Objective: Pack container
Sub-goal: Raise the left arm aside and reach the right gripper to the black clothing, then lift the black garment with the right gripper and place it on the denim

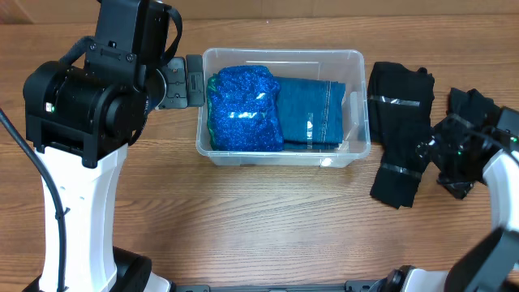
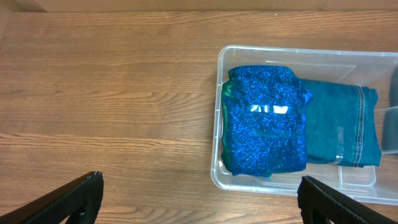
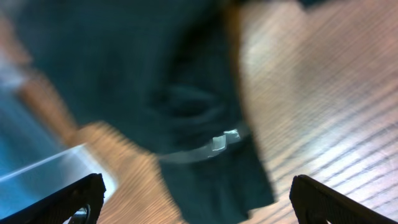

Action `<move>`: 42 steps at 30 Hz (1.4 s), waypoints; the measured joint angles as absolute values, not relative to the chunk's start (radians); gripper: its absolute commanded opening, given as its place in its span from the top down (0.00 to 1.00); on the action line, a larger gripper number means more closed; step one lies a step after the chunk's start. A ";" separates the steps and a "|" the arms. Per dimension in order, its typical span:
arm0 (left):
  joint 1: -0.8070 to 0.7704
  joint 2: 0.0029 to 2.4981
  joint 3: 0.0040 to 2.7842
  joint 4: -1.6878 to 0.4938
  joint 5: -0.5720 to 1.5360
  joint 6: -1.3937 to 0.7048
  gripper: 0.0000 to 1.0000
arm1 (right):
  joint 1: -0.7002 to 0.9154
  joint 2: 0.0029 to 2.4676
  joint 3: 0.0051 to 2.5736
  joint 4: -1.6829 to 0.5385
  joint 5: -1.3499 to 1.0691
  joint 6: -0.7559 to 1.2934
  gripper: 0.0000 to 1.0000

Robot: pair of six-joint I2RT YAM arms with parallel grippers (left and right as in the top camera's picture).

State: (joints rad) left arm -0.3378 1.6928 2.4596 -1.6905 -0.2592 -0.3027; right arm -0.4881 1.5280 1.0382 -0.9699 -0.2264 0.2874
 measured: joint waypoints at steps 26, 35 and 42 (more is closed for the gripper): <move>-0.338 1.693 2.460 -1.691 -0.259 -0.303 0.00 | -0.532 1.506 1.056 -1.139 -0.539 0.163 0.89; -0.338 1.693 2.460 -1.691 -0.259 -0.303 0.00 | -0.241 1.047 1.190 -0.935 -0.713 0.244 0.89; -0.338 1.693 2.460 -1.691 -0.259 -0.303 0.00 | 0.104 1.210 1.190 -0.621 -0.620 0.471 0.89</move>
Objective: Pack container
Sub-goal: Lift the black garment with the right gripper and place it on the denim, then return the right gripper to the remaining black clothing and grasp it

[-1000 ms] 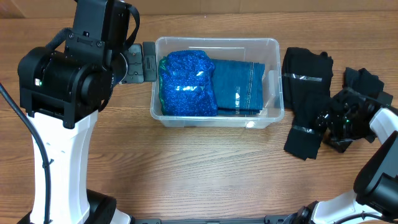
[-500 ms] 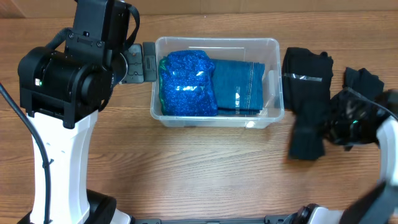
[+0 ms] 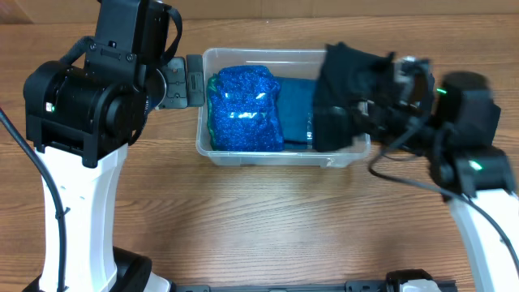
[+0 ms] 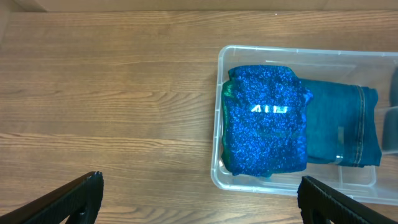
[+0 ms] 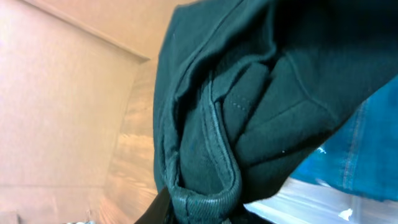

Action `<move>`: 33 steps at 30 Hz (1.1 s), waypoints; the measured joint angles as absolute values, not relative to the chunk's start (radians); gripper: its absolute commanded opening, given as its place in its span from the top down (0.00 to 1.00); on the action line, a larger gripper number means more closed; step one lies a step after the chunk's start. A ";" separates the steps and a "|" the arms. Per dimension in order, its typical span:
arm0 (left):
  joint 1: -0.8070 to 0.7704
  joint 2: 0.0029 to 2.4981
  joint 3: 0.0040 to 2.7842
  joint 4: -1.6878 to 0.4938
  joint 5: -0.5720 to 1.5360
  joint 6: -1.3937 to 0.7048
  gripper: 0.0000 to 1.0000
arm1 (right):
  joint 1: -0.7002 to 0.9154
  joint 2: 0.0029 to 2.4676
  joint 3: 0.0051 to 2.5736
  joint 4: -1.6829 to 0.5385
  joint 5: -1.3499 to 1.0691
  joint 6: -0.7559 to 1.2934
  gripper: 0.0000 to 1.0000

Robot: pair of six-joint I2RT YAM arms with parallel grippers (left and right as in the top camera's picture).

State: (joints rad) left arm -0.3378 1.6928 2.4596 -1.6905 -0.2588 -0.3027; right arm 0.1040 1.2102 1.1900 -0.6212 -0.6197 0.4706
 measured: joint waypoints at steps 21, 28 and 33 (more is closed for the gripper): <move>-0.338 1.693 2.460 -1.691 -0.259 -0.303 0.00 | -0.091 1.446 1.303 -0.825 -0.454 0.405 0.12; -0.338 1.693 2.460 -1.691 -0.260 -0.303 0.00 | -0.413 1.446 1.330 -0.902 -0.377 0.363 0.02; -0.338 1.693 2.460 -1.691 -0.259 -0.303 0.00 | -0.464 1.673 1.330 -0.780 -0.353 0.292 0.01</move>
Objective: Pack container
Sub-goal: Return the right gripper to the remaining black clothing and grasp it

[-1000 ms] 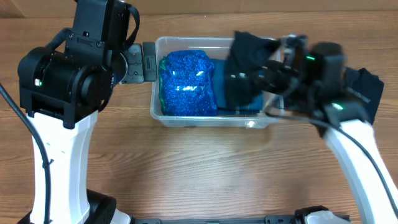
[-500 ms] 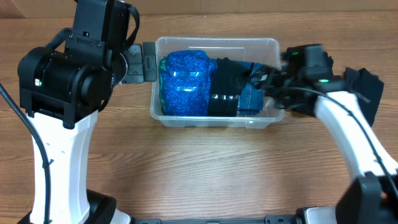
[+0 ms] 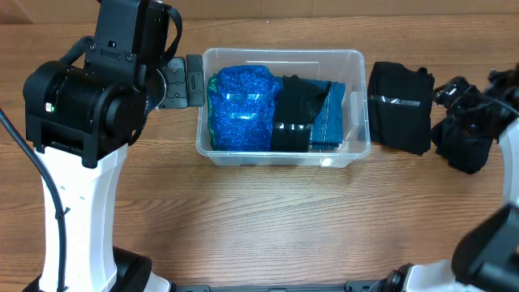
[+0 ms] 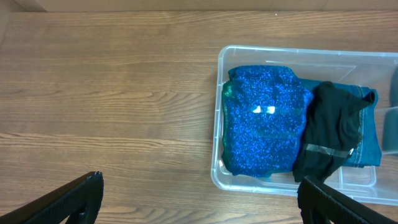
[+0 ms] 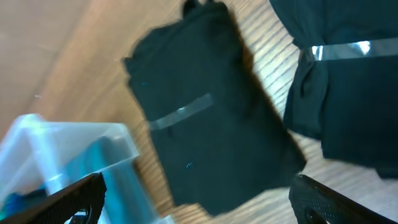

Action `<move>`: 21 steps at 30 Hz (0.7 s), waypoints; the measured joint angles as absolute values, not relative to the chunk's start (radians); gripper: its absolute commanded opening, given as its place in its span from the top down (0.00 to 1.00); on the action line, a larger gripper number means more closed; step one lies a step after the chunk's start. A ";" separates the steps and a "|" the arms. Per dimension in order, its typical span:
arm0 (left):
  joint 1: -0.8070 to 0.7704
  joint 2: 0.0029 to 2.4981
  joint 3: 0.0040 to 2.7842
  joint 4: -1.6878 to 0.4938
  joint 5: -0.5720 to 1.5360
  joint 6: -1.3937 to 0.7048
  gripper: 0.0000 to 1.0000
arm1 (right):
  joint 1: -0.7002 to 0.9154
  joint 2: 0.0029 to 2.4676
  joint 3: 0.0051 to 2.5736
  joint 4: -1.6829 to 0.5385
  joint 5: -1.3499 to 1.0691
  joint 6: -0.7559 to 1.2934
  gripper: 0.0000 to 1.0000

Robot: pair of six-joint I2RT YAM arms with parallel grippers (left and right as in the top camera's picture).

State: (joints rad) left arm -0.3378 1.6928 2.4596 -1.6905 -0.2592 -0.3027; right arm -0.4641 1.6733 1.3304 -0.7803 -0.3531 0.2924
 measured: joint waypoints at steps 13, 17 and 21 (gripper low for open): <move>-0.338 1.693 2.460 -1.691 -0.259 -0.303 0.00 | -0.462 2.037 1.330 -0.446 -0.407 0.257 0.11; -0.338 1.693 2.460 -1.691 -0.260 -0.303 0.00 | -0.452 2.071 1.337 -0.439 -0.450 0.256 0.44; -0.338 1.693 2.460 -1.690 -0.259 -0.303 0.00 | -0.427 2.075 1.339 -0.509 -0.464 0.258 0.68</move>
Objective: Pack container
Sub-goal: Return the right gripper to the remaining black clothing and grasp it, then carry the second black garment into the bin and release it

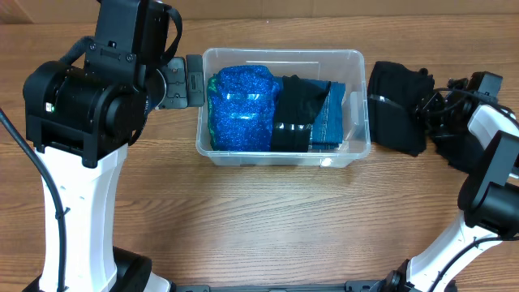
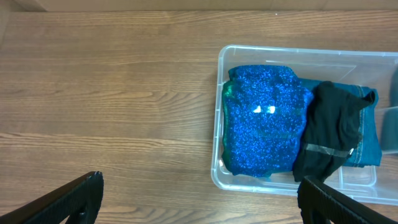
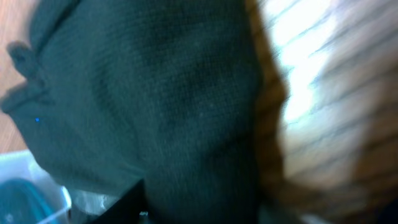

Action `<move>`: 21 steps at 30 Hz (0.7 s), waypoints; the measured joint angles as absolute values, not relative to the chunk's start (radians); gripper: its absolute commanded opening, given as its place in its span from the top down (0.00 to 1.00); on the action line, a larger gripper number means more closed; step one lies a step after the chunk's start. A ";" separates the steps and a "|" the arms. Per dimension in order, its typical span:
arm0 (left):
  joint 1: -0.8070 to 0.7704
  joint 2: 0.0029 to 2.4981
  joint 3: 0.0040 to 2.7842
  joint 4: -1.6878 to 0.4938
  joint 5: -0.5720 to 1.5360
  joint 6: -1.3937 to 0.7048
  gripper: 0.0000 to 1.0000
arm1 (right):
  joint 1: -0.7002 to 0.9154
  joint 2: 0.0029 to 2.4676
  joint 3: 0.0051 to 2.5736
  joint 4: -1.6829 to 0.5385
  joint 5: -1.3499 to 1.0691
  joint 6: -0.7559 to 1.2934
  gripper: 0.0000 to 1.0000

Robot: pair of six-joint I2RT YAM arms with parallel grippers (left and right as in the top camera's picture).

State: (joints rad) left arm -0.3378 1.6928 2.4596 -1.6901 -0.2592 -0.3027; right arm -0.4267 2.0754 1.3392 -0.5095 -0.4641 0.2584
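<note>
The clear plastic container (image 1: 353,58) stands mid-table and holds a glittery blue bundle (image 1: 242,109), a black garment (image 1: 295,113) and folded blue jeans (image 1: 331,115); all three also show in the left wrist view, with the container (image 2: 219,124) at right. A black folded garment (image 1: 394,109) lies on the table right of the container. My right gripper (image 1: 431,107) is at its right edge, and in the right wrist view the black folded garment (image 3: 155,93) fills the frame between the jaws, which are closed in on it. My left gripper (image 2: 199,180) hangs open left of the container, holding nothing.
Another black garment (image 1: 459,150) lies at the far right, partly under my right arm. The left arm's big black body (image 1: 89,89) stands left of the container. Bare wooden table (image 1: 268,219) stretches along the front.
My right gripper was open above the two black garments on the table. Now it is down at the right edge of the black folded garment, jaws closed in on the cloth. The left arm is unchanged.
My right gripper was open over a long black garment right of the container. Then it held that garment above the container. Later the garment lay in the container on the jeans, with the gripper open back at the right. Now the gripper is on the folded garment.
</note>
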 measured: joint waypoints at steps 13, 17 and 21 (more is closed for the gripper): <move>-0.338 1.693 2.460 -1.691 -0.259 -0.303 0.00 | -0.387 1.394 1.334 -0.794 -0.547 0.261 0.74; -0.338 1.693 2.460 -1.690 -0.260 -0.303 0.00 | -0.256 1.190 1.351 -0.796 -0.645 0.274 0.74; -0.338 1.693 2.460 -1.691 -0.260 -0.303 0.00 | -0.088 1.227 1.346 -0.710 -0.683 0.357 0.74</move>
